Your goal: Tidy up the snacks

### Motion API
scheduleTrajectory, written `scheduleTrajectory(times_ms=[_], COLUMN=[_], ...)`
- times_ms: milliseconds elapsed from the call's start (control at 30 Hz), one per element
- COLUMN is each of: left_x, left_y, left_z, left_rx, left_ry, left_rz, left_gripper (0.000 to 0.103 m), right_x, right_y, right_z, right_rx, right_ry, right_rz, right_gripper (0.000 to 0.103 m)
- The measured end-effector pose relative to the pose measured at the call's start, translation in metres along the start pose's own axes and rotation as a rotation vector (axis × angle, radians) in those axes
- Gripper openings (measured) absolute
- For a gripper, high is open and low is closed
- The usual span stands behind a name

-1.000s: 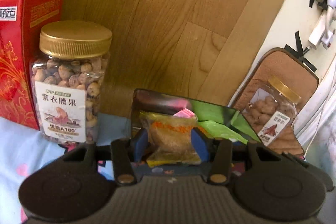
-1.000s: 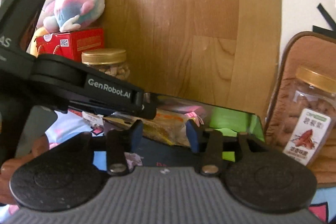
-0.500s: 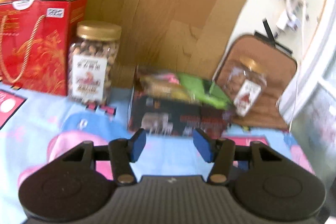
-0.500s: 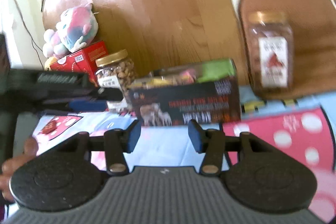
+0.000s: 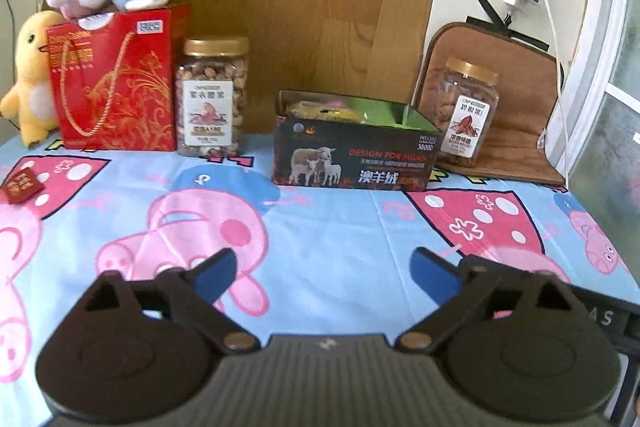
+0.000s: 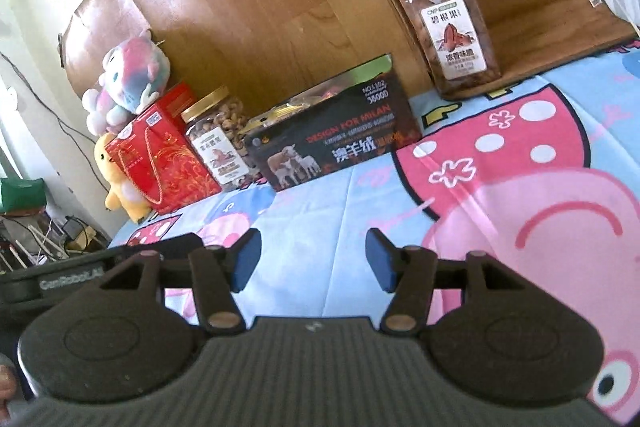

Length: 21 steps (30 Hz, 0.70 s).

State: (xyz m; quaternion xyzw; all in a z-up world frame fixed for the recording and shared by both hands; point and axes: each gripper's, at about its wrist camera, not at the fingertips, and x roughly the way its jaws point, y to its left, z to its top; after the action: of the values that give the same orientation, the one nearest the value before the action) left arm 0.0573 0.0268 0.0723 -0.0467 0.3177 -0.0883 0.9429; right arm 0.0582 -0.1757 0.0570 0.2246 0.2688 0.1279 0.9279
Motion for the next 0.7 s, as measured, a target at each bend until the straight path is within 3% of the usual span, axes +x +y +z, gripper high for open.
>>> scheduleTrajectory(times_ms=[267,467,700], left_x=[-0.016,-0.014,-0.017], left_y=[0.002,0.005,0.004], left_z=[-0.007,-0.012,-0.014], left_rx=[-0.033,-0.061,-0.036], left_ry=[-0.010,0.033,0.018], left_rz=[0.036,0.047,0.098], left_gripper=[0.103,0.103,0.103], right_x=[-0.019,-0.033,-0.040], right_y=[0.014,0.019,0.017], right_z=[-0.009,-0.014,-0.011], right_rx=[-0.011,-0.024,-0.003], right_ry=[-0.019,-0.071,-0.099], right_rz=[-0.004,-0.027,-0.037], right_gripper=[0.063,0.072,0.074])
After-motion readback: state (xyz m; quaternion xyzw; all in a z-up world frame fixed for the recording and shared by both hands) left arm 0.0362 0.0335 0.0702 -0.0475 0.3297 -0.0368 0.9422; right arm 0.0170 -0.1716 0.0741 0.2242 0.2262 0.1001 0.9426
